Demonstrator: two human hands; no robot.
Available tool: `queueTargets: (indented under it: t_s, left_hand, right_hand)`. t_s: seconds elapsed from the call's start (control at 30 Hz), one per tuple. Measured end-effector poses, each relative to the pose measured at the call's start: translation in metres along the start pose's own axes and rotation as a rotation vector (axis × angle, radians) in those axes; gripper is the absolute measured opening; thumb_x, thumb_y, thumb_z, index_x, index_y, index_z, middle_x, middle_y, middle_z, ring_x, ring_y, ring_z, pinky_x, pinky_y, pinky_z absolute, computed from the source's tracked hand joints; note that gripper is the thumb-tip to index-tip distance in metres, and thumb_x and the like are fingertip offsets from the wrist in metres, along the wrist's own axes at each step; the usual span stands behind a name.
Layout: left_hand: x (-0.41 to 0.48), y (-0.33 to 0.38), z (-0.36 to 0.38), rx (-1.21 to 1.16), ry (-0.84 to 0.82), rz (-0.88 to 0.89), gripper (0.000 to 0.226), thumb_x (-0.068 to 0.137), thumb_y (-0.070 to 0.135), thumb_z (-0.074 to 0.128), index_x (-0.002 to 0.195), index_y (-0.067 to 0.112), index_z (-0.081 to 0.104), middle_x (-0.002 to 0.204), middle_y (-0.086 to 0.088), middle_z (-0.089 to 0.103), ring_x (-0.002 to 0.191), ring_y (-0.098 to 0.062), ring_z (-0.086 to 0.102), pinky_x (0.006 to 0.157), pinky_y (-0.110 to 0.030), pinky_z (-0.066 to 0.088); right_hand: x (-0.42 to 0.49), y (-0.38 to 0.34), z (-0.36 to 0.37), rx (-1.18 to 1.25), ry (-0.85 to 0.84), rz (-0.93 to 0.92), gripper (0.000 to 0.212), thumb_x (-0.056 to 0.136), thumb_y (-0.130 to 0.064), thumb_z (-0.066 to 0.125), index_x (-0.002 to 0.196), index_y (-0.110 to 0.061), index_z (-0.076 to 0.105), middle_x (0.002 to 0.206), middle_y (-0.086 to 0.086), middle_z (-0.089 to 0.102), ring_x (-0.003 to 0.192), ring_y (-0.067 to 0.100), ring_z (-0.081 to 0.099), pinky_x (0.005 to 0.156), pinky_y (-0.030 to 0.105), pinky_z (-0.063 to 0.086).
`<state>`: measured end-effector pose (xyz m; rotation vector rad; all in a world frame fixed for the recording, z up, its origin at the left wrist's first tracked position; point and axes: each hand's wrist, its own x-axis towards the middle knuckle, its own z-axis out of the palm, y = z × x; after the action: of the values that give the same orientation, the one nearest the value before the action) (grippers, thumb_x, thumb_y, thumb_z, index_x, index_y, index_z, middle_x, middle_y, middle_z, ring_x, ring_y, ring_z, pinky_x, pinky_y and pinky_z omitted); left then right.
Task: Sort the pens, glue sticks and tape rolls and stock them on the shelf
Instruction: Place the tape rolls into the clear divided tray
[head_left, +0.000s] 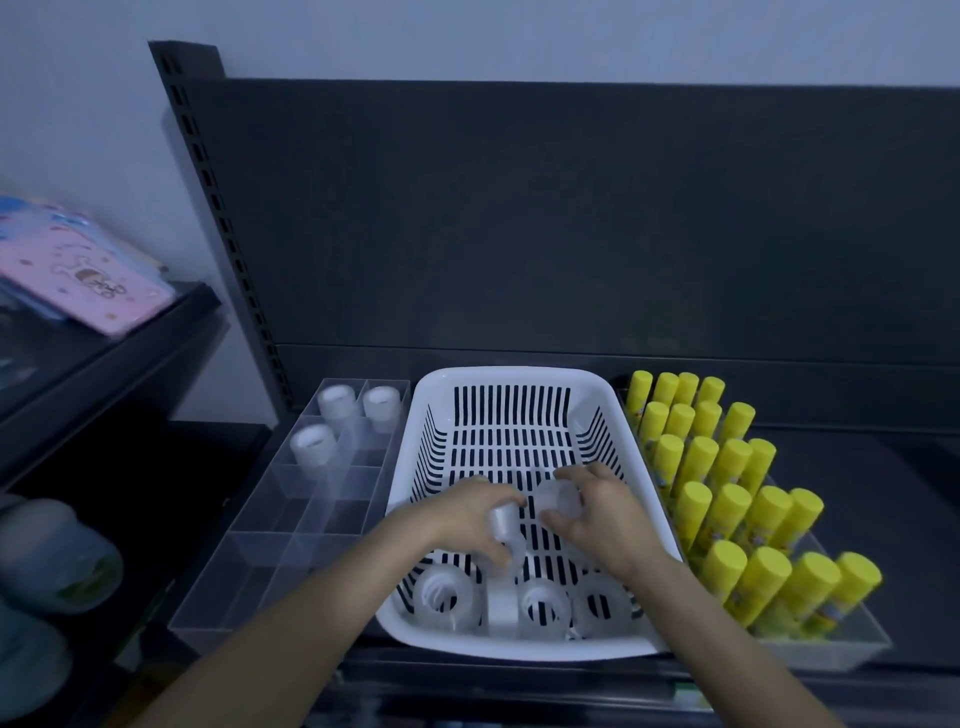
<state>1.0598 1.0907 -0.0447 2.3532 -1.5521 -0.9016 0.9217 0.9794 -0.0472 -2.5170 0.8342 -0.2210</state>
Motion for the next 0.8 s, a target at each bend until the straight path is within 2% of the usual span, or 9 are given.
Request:
queueTargets:
  t_s: [0.13,0.23,0.37,0.53,0.57,0.67,0.73,0.8]
  left_hand:
    - [0.005,-0.005,-0.005,-0.056,0.115,-0.043,0.074,0.081,0.032,0.068,0.143,0.033,0.028,0.133,-0.004,0.036,0.117,-0.019,0.043,0.100,-0.030,0.039]
    - [0.005,-0.002,-0.003,-0.071,0.061,-0.061,0.075,0.076,0.033,0.072,0.139,0.034,0.031,0.130,-0.003,0.034,0.115,-0.019,0.042,0.095,-0.032,0.041]
    - [0.008,0.004,-0.001,-0.042,0.031,-0.076,0.066,0.073,0.026,0.075,0.127,0.027,0.038,0.115,-0.003,0.038,0.098,-0.019,0.048,0.069,-0.029,0.043]
    - [0.011,0.003,-0.002,-0.111,0.048,-0.097,0.067,0.071,0.021,0.076,0.127,0.022,0.038,0.116,-0.004,0.046,0.102,-0.019,0.053,0.080,-0.032,0.049]
    - [0.009,0.003,-0.003,-0.135,0.062,-0.095,0.067,0.071,0.020,0.076,0.127,0.021,0.039,0.112,-0.002,0.048,0.098,-0.017,0.054,0.077,-0.030,0.049]
    - [-0.003,0.003,-0.013,-0.190,0.170,-0.072,0.058,0.072,0.017,0.076,0.120,0.021,0.043,0.087,0.007,0.046,0.075,-0.007,0.047,0.055,-0.021,0.036]
    - [-0.016,-0.003,-0.025,-0.243,0.308,-0.017,0.049,0.070,0.019,0.076,0.109,0.023,0.045,0.077,0.010,0.040,0.066,-0.004,0.040,0.051,-0.021,0.031]
    - [-0.034,-0.015,-0.041,-0.300,0.437,0.027,0.045,0.069,0.020,0.076,0.101,0.026,0.044,0.076,0.008,0.043,0.067,-0.006,0.043,0.055,-0.023,0.036]
  right_hand:
    - [0.000,-0.001,-0.001,-0.011,0.006,0.015,0.057,0.084,-0.037,0.061,0.135,-0.019,0.043,0.134,0.004,0.043,0.110,0.024,0.056,0.091,0.034,0.047]
    - [0.001,-0.001,-0.001,-0.015,0.016,0.016,0.060,0.085,-0.035,0.061,0.138,-0.017,0.038,0.137,0.004,0.041,0.116,0.022,0.053,0.093,0.031,0.044]
    - [0.002,0.001,-0.001,0.016,0.006,0.005,0.058,0.086,-0.032,0.061,0.137,-0.015,0.039,0.136,0.004,0.039,0.116,0.020,0.052,0.094,0.026,0.041]
    - [0.003,0.000,-0.004,0.142,0.021,-0.005,0.057,0.085,-0.030,0.063,0.136,-0.018,0.042,0.134,0.005,0.046,0.118,0.020,0.050,0.095,0.025,0.040]
    - [0.004,0.000,-0.003,0.172,0.025,-0.009,0.057,0.084,-0.030,0.065,0.135,-0.018,0.044,0.133,0.005,0.049,0.117,0.019,0.051,0.094,0.026,0.041]
    - [0.008,-0.004,-0.005,0.277,0.058,-0.005,0.055,0.082,-0.029,0.068,0.132,-0.016,0.048,0.129,0.003,0.057,0.114,0.017,0.055,0.091,0.027,0.046]
    - [0.012,-0.015,-0.009,0.342,0.077,0.005,0.053,0.082,-0.029,0.068,0.130,-0.015,0.050,0.121,0.001,0.061,0.107,0.015,0.057,0.084,0.024,0.045]
    - [0.017,-0.031,-0.013,0.408,0.076,-0.009,0.051,0.083,-0.031,0.067,0.129,-0.015,0.051,0.107,-0.004,0.060,0.093,0.011,0.057,0.080,0.025,0.045]
